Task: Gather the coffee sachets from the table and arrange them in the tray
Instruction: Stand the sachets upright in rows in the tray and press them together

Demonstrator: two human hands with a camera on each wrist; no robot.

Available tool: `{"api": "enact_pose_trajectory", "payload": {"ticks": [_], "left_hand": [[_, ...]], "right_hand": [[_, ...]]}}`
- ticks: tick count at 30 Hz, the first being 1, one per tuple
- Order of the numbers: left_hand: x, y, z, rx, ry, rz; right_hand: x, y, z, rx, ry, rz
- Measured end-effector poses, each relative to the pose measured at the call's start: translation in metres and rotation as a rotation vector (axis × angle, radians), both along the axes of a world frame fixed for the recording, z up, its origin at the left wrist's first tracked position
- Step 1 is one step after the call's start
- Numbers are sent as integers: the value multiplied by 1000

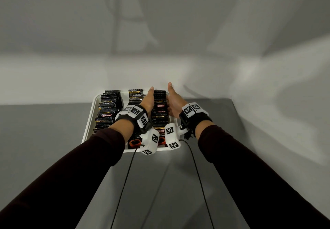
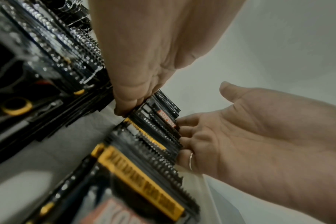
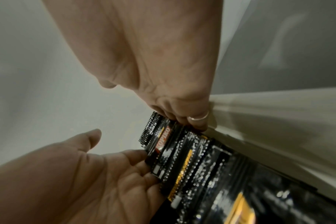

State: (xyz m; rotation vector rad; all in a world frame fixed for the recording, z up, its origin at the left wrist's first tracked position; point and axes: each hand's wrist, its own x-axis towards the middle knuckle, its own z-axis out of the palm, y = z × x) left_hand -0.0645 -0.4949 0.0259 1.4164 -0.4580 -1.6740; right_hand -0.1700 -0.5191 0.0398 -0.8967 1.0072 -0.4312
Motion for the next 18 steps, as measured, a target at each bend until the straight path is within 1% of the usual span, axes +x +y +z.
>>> {"api": "enact_pose_trajectory", "payload": {"ticks": [4,7,10,15,18], "left_hand": [[2,0,-1,13,19,32],[2,3,-4,14,52,46],[1,8,-9,-15,35,27],[-6,19,-16,-57,42,14],[-12,25,-16,-77,55,14]], "right_hand": [[-2,1,2,-14,-10,5],[-9,4,-1,3,-53,27],[-17,10,-8,26,-76,11],[-20,24,-22,-12,-144,25],[-16,29,-26,-15,-113,-19]]}}
